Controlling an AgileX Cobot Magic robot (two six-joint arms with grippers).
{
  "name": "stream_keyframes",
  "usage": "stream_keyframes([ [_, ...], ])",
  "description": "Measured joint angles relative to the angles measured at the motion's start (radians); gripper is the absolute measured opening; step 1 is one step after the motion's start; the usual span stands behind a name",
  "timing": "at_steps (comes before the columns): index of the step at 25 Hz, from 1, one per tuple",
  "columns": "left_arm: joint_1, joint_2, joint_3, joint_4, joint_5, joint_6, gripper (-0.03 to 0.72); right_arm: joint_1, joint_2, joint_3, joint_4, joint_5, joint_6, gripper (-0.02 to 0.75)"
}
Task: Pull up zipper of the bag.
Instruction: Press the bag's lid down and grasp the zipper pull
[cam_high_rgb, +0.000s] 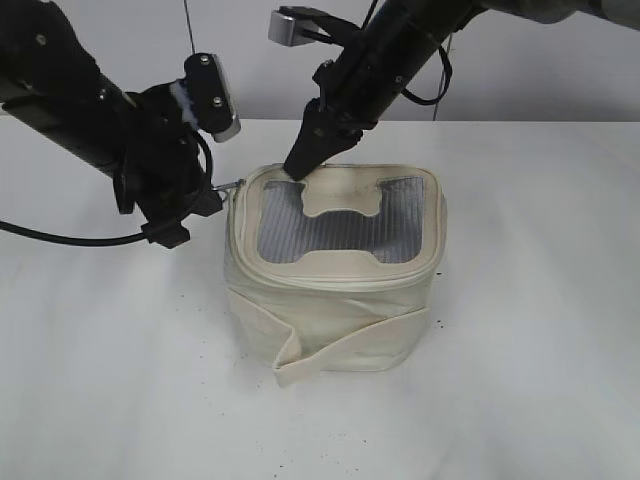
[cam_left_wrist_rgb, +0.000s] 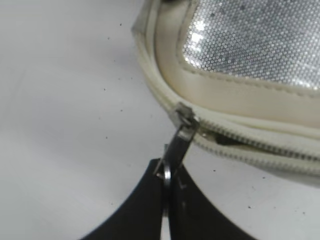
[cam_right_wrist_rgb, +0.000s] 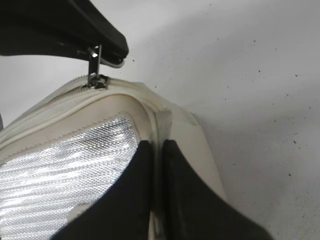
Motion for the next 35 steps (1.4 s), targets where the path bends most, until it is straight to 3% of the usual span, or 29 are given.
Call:
stream_keyframes([
  [18, 0.0, -0.099, -0.006, -0.015, 0.372, -0.161, -0.001, 0.009, 0.001, -0.062, -0.076, 0.008, 0.148, 0.031],
  [24, -0.007, -0.114, -0.006, -0.12, 0.561, -0.236, -0.001, 0.009, 0.001, -0.064, -0.082, 0.008, 0.162, 0.029],
  [29, -0.086, -0.115, -0.006, -0.211, 0.601, -0.283, -0.001, 0.009, 0.001, -0.064, -0.083, 0.008, 0.168, 0.029],
  [35, -0.238, -0.113, -0.006, -0.218, 0.484, -0.337, -0.001, 0.009, 0.001, -0.064, -0.082, 0.009, 0.169, 0.029],
])
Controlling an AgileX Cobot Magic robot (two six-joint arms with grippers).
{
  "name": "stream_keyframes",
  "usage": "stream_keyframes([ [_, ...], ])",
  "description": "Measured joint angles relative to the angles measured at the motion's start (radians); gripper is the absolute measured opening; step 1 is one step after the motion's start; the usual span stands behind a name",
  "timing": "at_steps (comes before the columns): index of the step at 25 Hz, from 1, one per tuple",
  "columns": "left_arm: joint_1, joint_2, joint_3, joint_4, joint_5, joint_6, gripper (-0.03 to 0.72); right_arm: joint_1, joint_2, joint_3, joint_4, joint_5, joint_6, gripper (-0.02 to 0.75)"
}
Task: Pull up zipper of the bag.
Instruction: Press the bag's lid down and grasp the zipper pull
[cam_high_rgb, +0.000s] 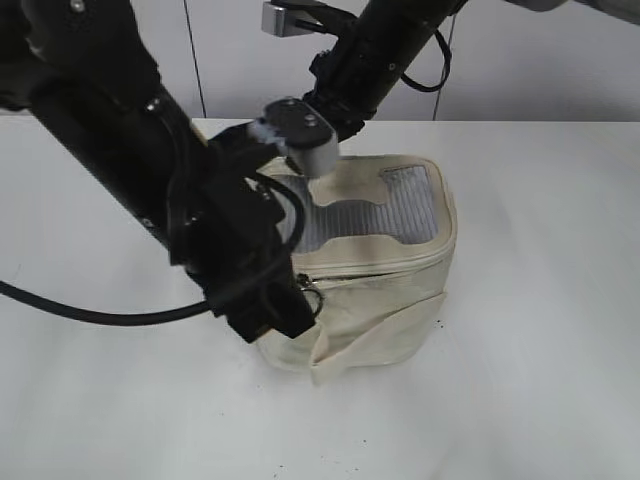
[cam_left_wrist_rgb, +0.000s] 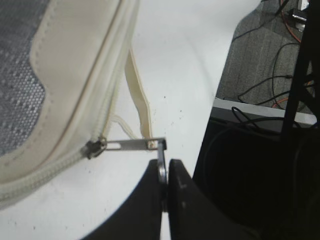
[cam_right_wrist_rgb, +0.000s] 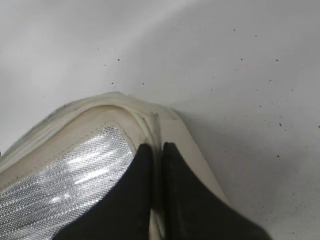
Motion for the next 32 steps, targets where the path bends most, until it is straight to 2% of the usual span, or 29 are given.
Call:
stream_keyframes([
  [5, -0.094, 0.004, 0.0, -0.033, -0.14, -0.008, 0.001, 0.005, 0.0, 0.0, 0.0, 0.002, -0.003, 0.029],
  [10, -0.138, 0.006, 0.002, -0.084, -0.265, -0.042, 0.003, 0.005, 0.0, 0.0, -0.011, 0.002, -0.007, 0.029],
  [13, -0.141, 0.006, 0.005, -0.06, -0.274, -0.149, 0.003, 0.005, 0.0, 0.0, -0.014, 0.002, -0.009, 0.029],
  [18, -0.135, 0.005, 0.005, 0.108, -0.222, -0.426, -0.001, 0.003, 0.0, -0.002, -0.015, 0.0, -0.004, 0.029],
  [23, -0.117, 0.005, 0.005, 0.146, -0.207, -0.545, -0.001, 0.0, 0.0, -0.002, -0.015, 0.0, -0.003, 0.029],
  [28, -0.127, 0.005, 0.005, 0.034, -0.252, -0.57, -0.001, 0.0, 0.0, -0.002, -0.015, 0.0, -0.003, 0.029],
  [32, -0.168, 0.007, 0.009, -0.073, -0.373, -0.576, -0.001, -0.002, 0.0, -0.002, -0.016, 0.0, -0.003, 0.029],
])
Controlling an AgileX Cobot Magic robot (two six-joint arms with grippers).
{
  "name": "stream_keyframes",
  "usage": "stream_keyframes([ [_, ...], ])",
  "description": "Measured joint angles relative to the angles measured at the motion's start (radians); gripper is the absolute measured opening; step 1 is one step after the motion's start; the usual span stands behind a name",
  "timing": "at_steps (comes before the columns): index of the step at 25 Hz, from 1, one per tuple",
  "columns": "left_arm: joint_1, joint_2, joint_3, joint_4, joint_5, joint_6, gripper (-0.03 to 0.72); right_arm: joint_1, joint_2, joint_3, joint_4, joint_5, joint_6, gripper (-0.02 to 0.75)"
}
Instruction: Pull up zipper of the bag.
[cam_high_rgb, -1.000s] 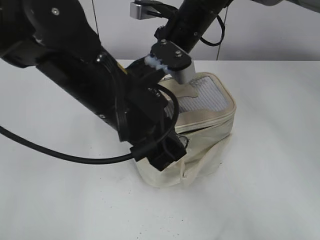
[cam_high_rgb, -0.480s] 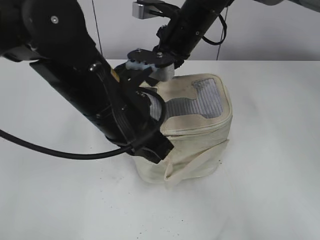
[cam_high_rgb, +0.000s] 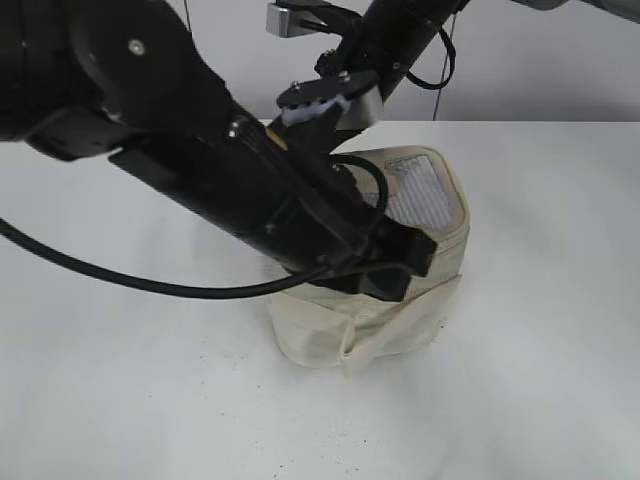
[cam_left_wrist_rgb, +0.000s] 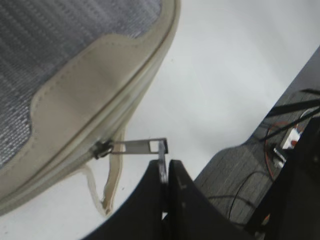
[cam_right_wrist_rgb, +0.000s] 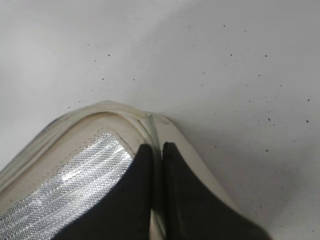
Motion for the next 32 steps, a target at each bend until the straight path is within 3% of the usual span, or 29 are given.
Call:
stream_keyframes([
  [6, -0.069, 0.06, 0.001, -0.049, -0.116, -0.002, -0.001, 0.0, 0.0, 0.0, 0.0, 0.0, 0.0, 0.028],
  [15, -0.054, 0.042, 0.0, 0.014, -0.067, -0.002, 0.011, 0.0, 0.0, 0.0, -0.001, 0.0, 0.027, 0.03],
  [18, -0.047, -0.002, 0.0, 0.074, -0.05, -0.001, 0.075, 0.0, 0.0, -0.001, -0.003, 0.0, 0.057, 0.091],
  [22, -0.02, -0.099, 0.0, 0.141, -0.042, -0.001, 0.267, -0.001, -0.007, -0.009, -0.002, -0.006, 0.113, 0.293],
  [25, 0.026, -0.158, 0.0, 0.168, -0.041, 0.0, 0.378, -0.002, -0.025, -0.011, -0.015, -0.008, 0.143, 0.39],
  [32, 0.17, -0.176, 0.0, 0.179, -0.128, 0.0, 0.419, -0.035, -0.097, -0.013, -0.174, -0.008, 0.247, 0.429],
])
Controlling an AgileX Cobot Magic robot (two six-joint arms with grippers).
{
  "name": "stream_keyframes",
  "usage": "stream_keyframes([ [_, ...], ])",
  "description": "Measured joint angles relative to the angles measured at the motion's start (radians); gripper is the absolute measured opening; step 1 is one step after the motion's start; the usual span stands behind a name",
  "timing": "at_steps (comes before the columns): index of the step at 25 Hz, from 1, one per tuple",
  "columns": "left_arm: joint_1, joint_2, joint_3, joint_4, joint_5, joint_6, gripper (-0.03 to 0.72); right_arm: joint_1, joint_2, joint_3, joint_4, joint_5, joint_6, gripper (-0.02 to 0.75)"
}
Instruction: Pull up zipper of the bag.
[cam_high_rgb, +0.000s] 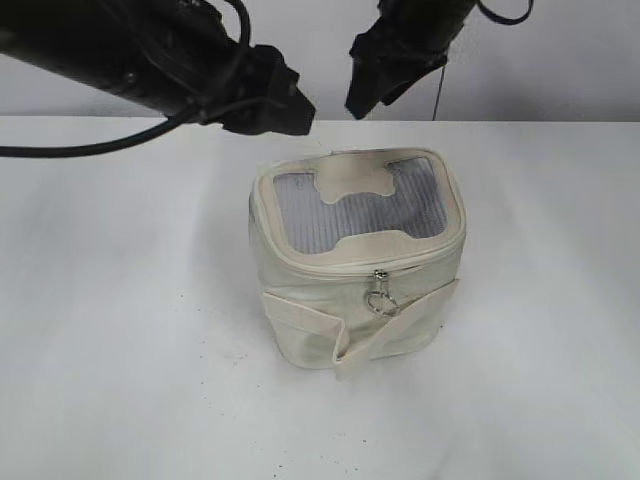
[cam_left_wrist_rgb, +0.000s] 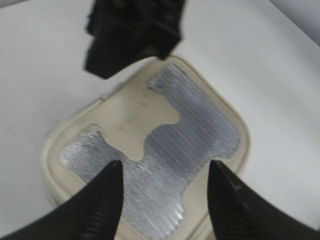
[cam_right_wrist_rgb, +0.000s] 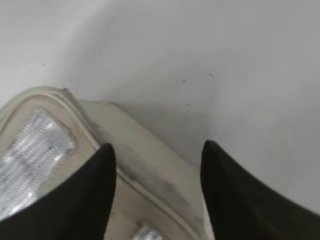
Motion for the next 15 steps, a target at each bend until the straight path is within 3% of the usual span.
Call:
stream_keyframes([
  [6, 0.102, 0.118, -0.115, 0.006, -0.005, 0.009, 0.421, -0.088, -0.047, 0.0, -0.08, -0.001, 0.091, 0.429],
  [15, 0.12, 0.386, -0.481, 0.008, 0.194, 0.13, 0.425, -0.236, -0.17, 0.144, -0.07, -0.005, 0.129, 0.429],
])
